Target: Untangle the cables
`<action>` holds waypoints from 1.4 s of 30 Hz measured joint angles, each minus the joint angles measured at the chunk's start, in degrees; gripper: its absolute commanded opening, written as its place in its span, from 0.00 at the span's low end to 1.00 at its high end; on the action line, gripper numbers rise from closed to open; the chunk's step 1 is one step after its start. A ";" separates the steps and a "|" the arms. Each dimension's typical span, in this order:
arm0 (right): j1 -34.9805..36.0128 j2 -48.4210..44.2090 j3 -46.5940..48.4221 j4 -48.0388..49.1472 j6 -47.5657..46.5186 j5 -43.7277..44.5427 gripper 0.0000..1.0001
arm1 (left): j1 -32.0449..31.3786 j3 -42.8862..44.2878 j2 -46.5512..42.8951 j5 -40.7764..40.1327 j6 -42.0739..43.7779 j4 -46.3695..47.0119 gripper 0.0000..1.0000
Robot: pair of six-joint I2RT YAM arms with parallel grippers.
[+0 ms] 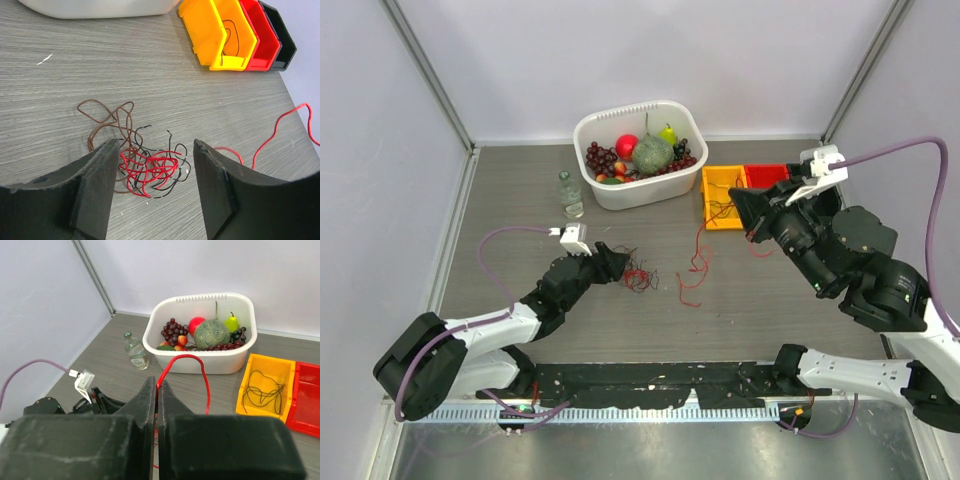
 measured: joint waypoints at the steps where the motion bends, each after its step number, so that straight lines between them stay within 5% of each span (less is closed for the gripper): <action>1: 0.00 -0.33 -0.61 0.22 0.02 0.37 0.01 | 0.00 -0.02 -0.02 0.00 0.02 0.00 0.68; 14: 0.00 0.11 -37.18 -1.27 14.05 -2.29 0.01 | 0.00 -0.98 -0.70 0.09 0.00 0.92 0.75; 23: -4.79 10.84 -38.86 1.36 17.81 -1.33 0.01 | 0.00 -0.98 -0.70 0.42 0.02 1.25 0.76; 25: -8.22 14.12 -38.84 1.90 17.86 -2.25 0.08 | 0.00 -0.98 -0.72 0.44 0.00 1.25 0.77; 32: -15.13 17.11 -38.86 4.46 16.98 -8.02 0.72 | 0.00 -1.03 -0.72 1.09 0.00 2.03 0.77; 42: -16.79 18.88 -38.51 4.22 16.57 -13.55 0.84 | 0.00 -1.33 -0.74 2.14 0.02 3.13 0.79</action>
